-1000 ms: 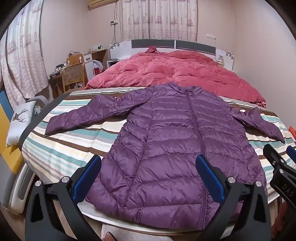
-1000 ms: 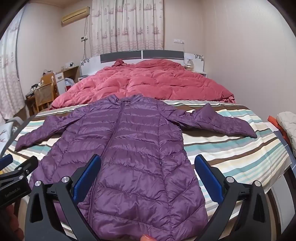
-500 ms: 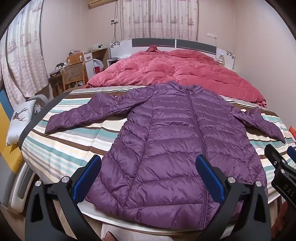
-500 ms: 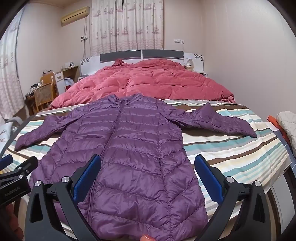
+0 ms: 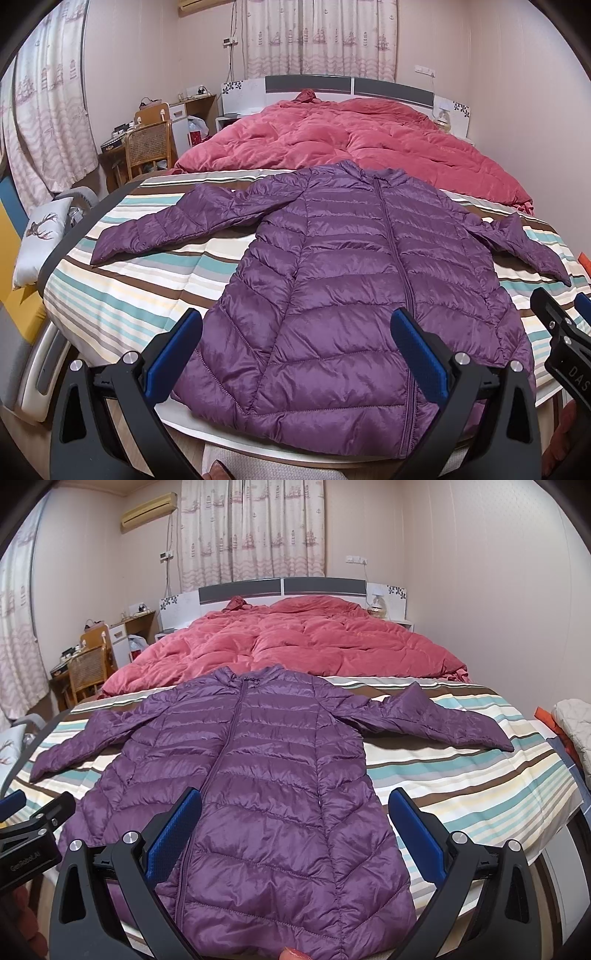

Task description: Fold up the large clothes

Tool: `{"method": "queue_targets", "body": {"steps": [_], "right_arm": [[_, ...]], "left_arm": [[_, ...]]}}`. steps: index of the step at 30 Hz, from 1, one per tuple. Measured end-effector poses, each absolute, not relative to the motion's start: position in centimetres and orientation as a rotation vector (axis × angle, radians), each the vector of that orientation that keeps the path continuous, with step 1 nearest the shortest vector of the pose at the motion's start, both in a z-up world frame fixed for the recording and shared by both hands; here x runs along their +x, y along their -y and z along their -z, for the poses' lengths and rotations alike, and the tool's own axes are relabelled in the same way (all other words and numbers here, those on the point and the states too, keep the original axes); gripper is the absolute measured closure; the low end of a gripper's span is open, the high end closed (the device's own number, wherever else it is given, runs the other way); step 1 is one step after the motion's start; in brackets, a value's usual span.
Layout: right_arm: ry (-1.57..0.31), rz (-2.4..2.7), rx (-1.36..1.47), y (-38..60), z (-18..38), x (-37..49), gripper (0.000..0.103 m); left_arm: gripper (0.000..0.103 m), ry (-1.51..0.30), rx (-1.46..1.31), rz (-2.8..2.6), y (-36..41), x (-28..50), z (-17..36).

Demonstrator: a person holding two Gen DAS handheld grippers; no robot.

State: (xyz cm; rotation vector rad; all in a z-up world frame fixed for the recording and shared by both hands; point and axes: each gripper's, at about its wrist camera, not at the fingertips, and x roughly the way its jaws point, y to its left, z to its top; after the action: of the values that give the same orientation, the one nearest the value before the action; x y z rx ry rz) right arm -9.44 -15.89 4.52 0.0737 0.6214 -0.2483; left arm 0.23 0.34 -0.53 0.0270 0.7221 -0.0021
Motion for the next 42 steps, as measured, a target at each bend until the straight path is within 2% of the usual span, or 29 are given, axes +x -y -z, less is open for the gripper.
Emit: {"method": "queue_targets", "body": {"steps": [42], "right_arm": [[-0.637, 0.24, 0.089, 16.11, -4.65, -9.26, 0.003]], "left_arm": [[0.002, -0.724, 0.023, 0.0, -0.09, 0.35, 0.64]]}}
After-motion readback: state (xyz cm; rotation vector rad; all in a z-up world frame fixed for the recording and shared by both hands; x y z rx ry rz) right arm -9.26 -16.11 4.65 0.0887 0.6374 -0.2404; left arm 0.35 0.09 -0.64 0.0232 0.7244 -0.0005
